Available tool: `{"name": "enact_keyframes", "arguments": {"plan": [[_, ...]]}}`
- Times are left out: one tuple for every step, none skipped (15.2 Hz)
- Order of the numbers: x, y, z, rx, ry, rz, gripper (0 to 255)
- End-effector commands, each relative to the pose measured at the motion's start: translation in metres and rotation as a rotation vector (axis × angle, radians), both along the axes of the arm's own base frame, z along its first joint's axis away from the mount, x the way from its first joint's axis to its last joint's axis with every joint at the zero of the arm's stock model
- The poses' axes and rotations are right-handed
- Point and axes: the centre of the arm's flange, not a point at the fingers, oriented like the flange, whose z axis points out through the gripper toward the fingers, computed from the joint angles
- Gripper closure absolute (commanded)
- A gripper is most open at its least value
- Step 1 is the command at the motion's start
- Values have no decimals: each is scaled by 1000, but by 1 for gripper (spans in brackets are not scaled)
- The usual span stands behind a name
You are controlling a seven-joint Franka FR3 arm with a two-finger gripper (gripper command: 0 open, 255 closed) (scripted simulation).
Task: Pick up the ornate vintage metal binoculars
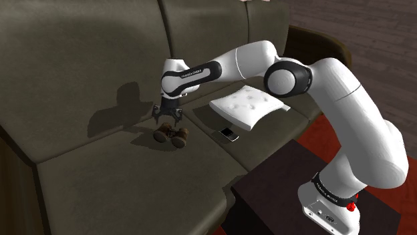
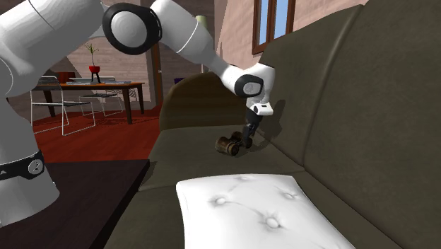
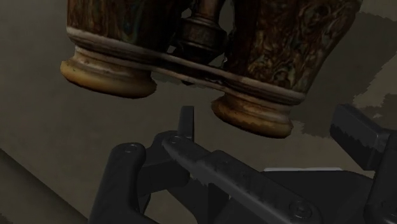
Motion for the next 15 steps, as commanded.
{"name": "enact_keyframes", "arguments": {"plan": [[0,1,-10,0,0,0,0],[0,1,-19,0,0,0,0],[0,1,-19,0,0,0,0],[0,1,-19,0,0,0,0],[0,1,-19,0,-1,0,255],[1,1,-19,0,-1,0,255],[1,1,-19,0,-1,0,255],[1,1,-19,0,-1,0,255],[1,1,-19,0,-1,0,255],[1,1,-19,0,-1,0,255],[1,1,-19,0,-1,0,255],[0,1,-19,0,-1,0,255],[0,1,-19,0,-1,0,255],[0,1,-19,0,0,0,255],[0,1,-14,0,0,0,255]]}}
